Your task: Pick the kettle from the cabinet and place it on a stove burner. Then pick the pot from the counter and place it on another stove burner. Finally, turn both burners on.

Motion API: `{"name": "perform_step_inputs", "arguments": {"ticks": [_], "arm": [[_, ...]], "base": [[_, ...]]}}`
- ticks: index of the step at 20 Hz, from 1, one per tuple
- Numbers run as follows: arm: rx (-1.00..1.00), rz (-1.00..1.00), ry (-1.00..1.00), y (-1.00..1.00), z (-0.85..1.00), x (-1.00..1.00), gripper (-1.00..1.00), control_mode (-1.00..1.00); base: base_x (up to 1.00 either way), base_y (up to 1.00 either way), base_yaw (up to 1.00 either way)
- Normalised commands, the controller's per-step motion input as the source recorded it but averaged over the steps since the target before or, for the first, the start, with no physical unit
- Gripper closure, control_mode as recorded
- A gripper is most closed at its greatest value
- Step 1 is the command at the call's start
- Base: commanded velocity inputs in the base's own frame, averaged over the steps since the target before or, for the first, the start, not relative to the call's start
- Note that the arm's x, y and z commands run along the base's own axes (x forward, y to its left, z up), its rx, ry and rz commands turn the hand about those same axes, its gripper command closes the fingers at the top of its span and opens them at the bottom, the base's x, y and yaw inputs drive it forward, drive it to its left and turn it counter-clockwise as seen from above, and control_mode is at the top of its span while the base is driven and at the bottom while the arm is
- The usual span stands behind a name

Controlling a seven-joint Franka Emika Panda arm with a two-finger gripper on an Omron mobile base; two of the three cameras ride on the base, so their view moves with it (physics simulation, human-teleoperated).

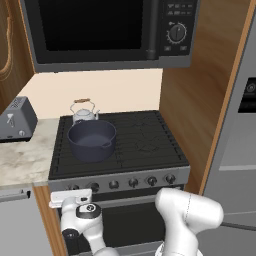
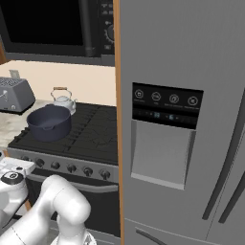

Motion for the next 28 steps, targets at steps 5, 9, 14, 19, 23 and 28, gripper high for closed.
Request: {"name": "perform_step_inputs", "arguments": {"ticks": [5,9,14,19,23,28], "arm": [[-0.21,0.00,0.03,0.00,0.00,0.00,1.00,-1.00],[-0.26,0.00,0.07,0.00,0.00,0.00,1.00,-1.00],[-0.28,0.00,0.09,0.02,0.00,0.00,1.00,-1.00],[-0.29,0.00,0.10,0.05,0.00,0.00,1.00,-1.00],[-0.29,0.00,0.10,0.04,0.00,0.00,1.00,-1.00],[-0.25,0.00,0.09,0.10,0.00,0.00,1.00,-1.00]], "base": [[0.00,0.00,0.00],[0.00,0.00,0.00],[0.00,0.00,0.00],[0.00,0.00,0.00],[0.00,0.00,0.00],[0.00,0.00,0.00]]}}
